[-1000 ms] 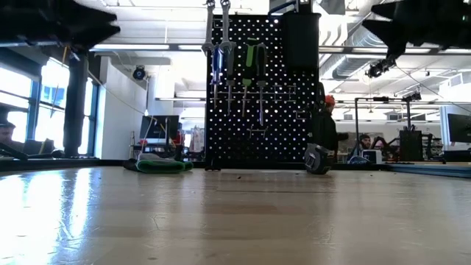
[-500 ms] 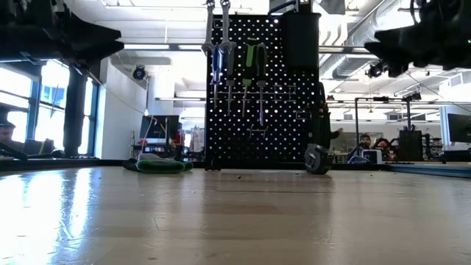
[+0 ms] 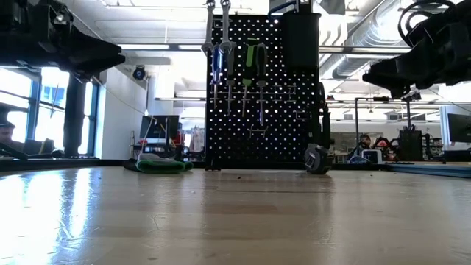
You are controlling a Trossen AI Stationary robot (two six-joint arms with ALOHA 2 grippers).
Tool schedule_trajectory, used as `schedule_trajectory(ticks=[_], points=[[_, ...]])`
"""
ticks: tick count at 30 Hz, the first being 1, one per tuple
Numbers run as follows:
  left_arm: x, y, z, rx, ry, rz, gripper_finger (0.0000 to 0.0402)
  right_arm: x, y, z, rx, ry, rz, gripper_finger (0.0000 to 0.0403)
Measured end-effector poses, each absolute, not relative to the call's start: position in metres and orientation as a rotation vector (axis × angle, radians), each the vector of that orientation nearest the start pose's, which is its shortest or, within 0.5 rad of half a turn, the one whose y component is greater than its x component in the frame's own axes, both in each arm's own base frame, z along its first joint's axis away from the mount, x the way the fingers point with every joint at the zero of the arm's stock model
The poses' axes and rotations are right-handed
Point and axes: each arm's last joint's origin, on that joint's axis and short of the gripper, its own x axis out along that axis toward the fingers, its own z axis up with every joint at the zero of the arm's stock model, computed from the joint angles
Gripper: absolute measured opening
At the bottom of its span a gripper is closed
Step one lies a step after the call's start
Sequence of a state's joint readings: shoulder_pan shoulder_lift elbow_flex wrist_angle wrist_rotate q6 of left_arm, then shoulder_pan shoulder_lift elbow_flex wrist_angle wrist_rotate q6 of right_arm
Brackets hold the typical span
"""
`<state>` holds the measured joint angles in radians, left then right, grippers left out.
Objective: Hang tools onto peg board
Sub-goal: Return to Home Position
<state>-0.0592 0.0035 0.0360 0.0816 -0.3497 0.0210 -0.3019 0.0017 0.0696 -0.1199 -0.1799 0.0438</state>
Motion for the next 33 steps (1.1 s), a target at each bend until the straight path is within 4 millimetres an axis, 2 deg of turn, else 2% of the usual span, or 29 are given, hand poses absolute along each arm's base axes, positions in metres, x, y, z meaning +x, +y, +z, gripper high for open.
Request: schedule_trajectory(ticks=[11, 23, 33], points=[[0.0937, 0.0044, 0.1830, -0.046, -0.114, 0.289, 0.0177, 0.0897, -0.0237, 0.1740, 0.147, 0.057, -0.141, 0.0176], [0.0938, 0.0044, 0.1823, -0.045, -0.106, 0.290, 0.0177, 0.0897, -0.0237, 0.1734, 0.157, 0.062, -0.142, 0.0176], [0.0937, 0.0044, 0.1823, -0.045, -0.106, 0.290, 0.0177, 0.0897, -0.0237, 0.1735, 0.251, 0.056, -0.147, 0.0176]])
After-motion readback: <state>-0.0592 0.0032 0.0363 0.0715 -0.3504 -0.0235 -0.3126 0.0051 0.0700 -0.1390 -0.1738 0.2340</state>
